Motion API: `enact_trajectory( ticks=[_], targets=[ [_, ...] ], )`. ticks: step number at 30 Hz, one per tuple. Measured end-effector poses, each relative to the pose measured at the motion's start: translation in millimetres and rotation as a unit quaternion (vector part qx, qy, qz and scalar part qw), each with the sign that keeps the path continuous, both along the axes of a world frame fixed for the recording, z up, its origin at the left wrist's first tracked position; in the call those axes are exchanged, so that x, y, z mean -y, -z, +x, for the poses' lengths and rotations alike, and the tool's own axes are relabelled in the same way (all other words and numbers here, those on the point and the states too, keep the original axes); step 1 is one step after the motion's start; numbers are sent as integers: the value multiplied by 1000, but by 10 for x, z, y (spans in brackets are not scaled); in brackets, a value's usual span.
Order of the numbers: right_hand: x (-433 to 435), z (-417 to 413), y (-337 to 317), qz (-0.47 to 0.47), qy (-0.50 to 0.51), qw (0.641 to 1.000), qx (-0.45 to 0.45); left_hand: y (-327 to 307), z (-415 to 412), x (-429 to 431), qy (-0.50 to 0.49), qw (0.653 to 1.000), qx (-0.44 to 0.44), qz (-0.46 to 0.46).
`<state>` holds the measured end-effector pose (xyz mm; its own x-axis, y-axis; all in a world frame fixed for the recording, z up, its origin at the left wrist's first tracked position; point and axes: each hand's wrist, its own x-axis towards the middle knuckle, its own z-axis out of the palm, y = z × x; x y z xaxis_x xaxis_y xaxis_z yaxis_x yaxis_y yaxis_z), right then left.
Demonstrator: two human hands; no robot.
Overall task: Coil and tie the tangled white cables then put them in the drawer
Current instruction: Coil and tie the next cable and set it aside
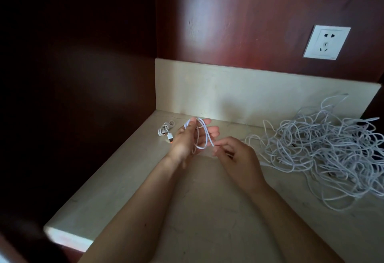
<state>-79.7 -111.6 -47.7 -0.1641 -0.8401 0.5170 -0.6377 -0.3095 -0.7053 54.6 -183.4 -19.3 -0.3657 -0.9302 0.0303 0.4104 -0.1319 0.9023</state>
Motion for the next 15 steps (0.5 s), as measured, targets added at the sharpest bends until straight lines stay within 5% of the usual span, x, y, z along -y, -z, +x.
enact_trajectory(
  ticks=[4, 15],
  targets=[
    [-1, -16, 40, 25, -14, 996, -82, -40, 4, 22, -8, 990, -115, 84],
    [-23, -27, 25, 44, -46, 975, -213, -10, 186, 192, -101, 983, -125, 91]
  ],
)
